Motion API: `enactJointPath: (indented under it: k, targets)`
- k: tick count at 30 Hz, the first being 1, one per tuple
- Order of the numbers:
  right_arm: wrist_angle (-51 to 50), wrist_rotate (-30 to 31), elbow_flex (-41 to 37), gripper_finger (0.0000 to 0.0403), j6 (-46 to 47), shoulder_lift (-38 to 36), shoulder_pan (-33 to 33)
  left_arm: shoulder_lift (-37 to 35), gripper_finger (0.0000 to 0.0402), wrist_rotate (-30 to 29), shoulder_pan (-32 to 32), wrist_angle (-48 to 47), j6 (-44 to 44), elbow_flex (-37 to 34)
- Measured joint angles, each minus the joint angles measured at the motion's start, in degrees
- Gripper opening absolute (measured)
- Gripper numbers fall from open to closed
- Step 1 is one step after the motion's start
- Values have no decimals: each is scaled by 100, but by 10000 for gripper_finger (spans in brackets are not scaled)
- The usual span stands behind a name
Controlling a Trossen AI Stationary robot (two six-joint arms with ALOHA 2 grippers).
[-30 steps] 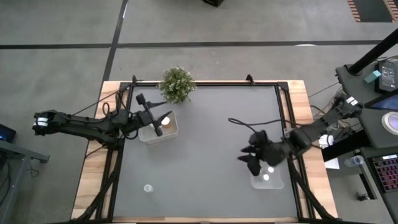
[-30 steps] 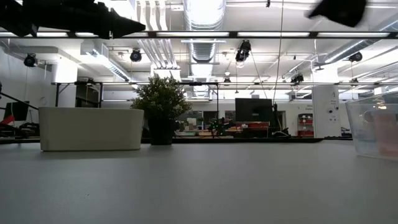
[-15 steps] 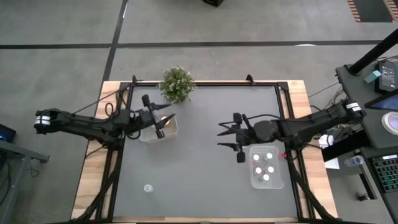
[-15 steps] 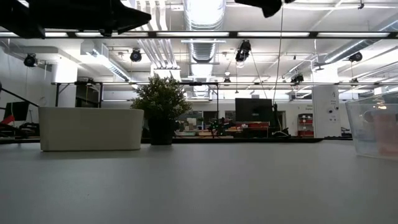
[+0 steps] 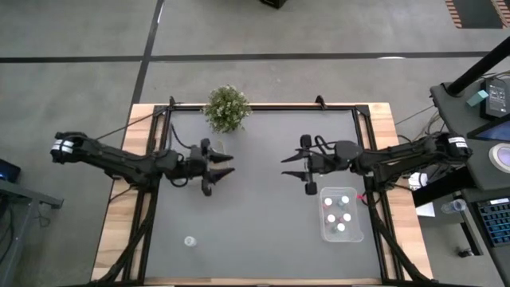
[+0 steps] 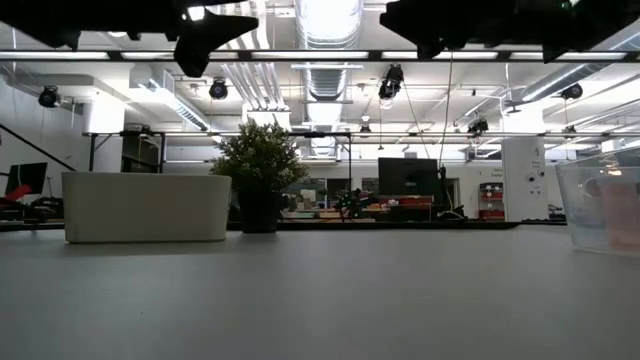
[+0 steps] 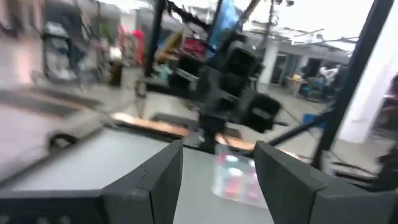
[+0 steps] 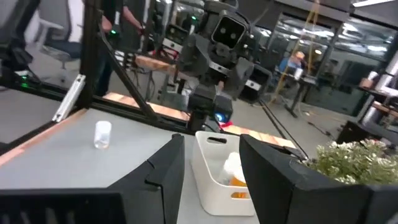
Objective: Pick and place medicine bottles into bin by pill shape (circle, oval)
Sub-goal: Put the transparent pill bottle into the gray bin
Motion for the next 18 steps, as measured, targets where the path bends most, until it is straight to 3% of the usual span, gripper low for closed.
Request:
enactJointPath:
  k: [4, 9, 14, 18]
  targets:
    - [324, -537, -165, 144, -2, -24, -174, 333, 180, -135, -304, -1003, -847, 569]
    - [404, -585, -237, 143, -299, -161, -260, 845, 180, -97, -673, -3913, -2522, 1870]
    - [351, -586, -237, 144, -396, -371, -290, 1596, 180, 785, -923, -7249, -4844, 3303]
    - [174, -586, -237, 143, -463, -496, -290, 2287, 180, 1895, -1323, -8306, -6307, 3911]
